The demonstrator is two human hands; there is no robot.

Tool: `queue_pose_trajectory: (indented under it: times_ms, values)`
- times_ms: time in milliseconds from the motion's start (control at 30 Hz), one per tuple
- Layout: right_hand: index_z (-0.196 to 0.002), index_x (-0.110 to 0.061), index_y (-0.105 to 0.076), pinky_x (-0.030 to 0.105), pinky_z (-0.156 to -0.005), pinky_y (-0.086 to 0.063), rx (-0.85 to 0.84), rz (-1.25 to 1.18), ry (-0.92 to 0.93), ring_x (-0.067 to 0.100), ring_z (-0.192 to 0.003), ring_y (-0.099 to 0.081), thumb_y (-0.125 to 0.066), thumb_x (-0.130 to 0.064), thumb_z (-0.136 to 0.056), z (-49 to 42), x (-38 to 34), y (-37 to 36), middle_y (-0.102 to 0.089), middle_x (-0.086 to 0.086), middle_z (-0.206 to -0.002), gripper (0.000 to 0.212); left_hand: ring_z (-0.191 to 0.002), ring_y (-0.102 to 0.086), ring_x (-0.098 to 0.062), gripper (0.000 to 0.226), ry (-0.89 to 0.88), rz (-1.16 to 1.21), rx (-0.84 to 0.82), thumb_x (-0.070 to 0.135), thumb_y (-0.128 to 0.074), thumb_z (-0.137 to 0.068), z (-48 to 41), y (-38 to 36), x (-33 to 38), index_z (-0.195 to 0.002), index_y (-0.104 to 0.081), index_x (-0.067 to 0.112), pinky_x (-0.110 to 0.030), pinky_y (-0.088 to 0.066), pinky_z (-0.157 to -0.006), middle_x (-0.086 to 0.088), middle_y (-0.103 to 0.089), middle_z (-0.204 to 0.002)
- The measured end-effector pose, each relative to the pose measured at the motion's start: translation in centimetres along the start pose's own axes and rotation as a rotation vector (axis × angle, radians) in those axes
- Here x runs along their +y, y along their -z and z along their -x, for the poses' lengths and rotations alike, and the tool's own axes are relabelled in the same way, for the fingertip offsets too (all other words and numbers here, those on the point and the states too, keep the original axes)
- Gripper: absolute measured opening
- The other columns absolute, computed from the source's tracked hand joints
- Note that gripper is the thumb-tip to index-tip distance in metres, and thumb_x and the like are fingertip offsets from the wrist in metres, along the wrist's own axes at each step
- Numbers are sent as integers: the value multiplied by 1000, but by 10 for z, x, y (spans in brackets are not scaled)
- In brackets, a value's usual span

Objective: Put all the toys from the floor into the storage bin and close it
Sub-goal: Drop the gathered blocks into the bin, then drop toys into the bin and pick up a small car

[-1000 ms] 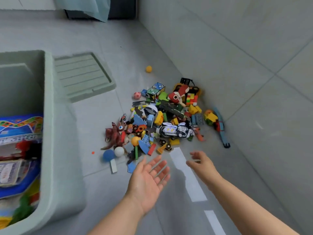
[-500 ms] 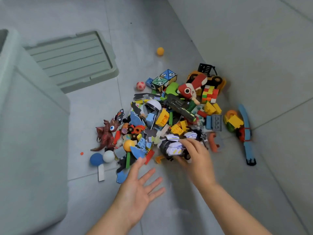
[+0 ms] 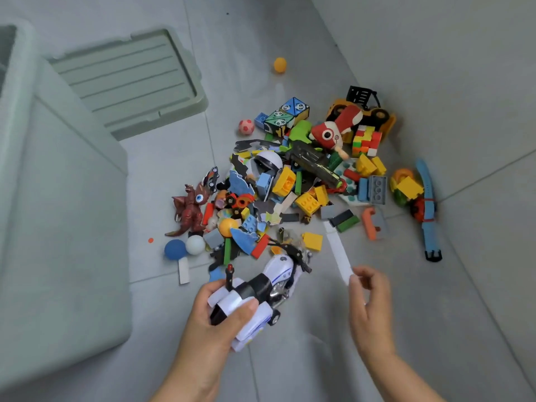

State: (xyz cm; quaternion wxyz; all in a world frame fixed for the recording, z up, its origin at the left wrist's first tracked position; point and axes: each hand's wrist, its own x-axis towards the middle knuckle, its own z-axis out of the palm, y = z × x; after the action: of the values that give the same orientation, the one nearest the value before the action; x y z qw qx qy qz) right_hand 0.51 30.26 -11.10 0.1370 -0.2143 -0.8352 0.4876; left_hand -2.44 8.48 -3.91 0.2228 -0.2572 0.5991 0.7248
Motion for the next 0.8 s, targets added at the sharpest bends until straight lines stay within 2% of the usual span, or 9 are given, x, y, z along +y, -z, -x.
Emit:
queue_pose_trajectory:
  times_ms: [67,133,233,333,467,533,600,700,800]
  values:
    - [-101,-32,-46,27,-81,-41,8,38,-150,15,-96,-48,-46,-40,-80,-10,1,-8,-46,-3,-104,22,-77,-67,-13,63,-145,-11,17,38,-83,-33,12,5,25,-94,-65,33,-29,-51,-60,-1,-71,-98]
    - [-108,-27,-42,34,-84,-43,-113,108,-136,17,-99,-47,-53,-29,-84,-14,-14,-21,-42,-4,-110,27,-78,-68,-14,76,-322,15,0,44,-90,-26,30,18,65,-97,-65,32,-25,-52,-56,2,-71,-99]
    - [-112,-28,-39,27,-88,-36,-306,131,1,13,-101,-45,-59,-14,-86,-10,-55,-45,-41,-5,-110,35,-82,-66,-19,92,-659,-12,67,51,-88,-39,66,60,142,-116,-56,12,-22,-53,-56,-3,-66,-104]
    - [-106,-31,-40,26,-86,-36,-510,149,116,12,-100,-46,-60,-18,-86,2,-103,-67,-43,-7,-105,31,-90,-62,-14,106,-869,-126,276,56,-83,-50,94,124,192,-125,-42,-8,-22,-56,-72,-4,-60,-107]
    - [-99,-43,-41,28,-87,-42,-659,138,361,0,-100,-47,-65,-22,-82,25,-168,-88,-44,-21,-105,36,-76,-64,2,58,-761,-80,481,45,-89,-46,99,213,192,-97,-63,31,-13,-52,-58,7,-68,-103]
    - [-106,-48,-41,15,-89,-37,-717,73,551,-8,-107,-44,-57,-45,-84,41,-219,-98,-43,-26,-112,28,-72,-62,4,42,-647,-145,566,18,-83,-60,89,246,177,-93,-58,29,-8,-48,-55,-3,-65,-106]
    - [-118,-47,-38,8,-95,-31,-832,62,775,-7,-115,-40,-40,-58,-87,60,-274,-114,-40,-26,-123,33,-77,-61,-6,42,-560,-174,613,12,-79,-62,79,266,161,-92,-55,28,-6,-46,-57,-4,-61,-99]
    - [-136,-28,-35,27,-105,-33,-902,171,1104,16,-125,-42,-40,-48,-87,91,-333,-160,-41,-2,-140,53,-79,-56,-7,44,-461,-215,579,3,-80,-67,68,275,148,-99,-55,21,-3,-43,-56,2,-58,-94]
    - [-147,-22,-14,43,-106,-33,-1032,459,1013,35,-131,-32,-49,-36,-90,108,-361,-214,-21,11,-152,68,-76,-58,-12,41,-407,-231,429,3,-77,-66,59,281,152,-98,-56,18,-14,-48,-57,0,-61,-87]
